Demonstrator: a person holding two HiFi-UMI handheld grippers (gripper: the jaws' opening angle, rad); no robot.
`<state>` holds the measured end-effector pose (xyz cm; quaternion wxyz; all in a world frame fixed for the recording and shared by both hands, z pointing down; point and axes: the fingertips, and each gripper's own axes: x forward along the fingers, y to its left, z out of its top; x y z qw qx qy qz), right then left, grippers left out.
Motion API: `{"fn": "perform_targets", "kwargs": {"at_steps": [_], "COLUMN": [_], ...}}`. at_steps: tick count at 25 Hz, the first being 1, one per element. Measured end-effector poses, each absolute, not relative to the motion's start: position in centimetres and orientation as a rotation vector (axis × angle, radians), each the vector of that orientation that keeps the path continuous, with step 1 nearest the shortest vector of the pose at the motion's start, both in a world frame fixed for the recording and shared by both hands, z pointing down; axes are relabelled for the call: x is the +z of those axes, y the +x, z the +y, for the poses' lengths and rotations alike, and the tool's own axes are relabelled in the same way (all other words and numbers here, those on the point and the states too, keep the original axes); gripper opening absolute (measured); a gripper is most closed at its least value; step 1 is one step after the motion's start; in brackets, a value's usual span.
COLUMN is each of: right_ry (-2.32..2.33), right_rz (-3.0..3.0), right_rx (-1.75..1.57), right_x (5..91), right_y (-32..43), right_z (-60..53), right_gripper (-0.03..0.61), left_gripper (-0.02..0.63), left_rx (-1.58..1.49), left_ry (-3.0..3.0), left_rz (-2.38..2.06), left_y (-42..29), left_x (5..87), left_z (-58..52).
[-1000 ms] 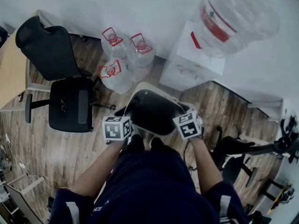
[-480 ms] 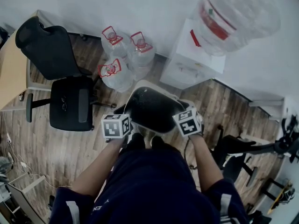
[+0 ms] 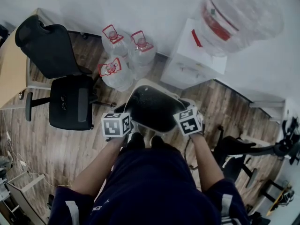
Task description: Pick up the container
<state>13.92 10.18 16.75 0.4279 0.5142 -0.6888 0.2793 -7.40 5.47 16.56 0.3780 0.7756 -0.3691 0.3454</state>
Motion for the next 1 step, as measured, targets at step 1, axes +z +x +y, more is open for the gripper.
{"fn": "perform_targets", "kwargs": {"at_steps": [1], "right_ry": [1.284], "right_rz": [-1.72], "right_rx": [0.698], "right_x": [16.82], "right_y": [14.0], "right_z": [10.14], "right_gripper": [0.052], "left_gripper": [0.1], "left_rx": [0.885], "left_ry": [1.982], "left_rz": [-0.944], "left_y": [-7.33], "left_x": [16.61], "left_z": [5.41]}}
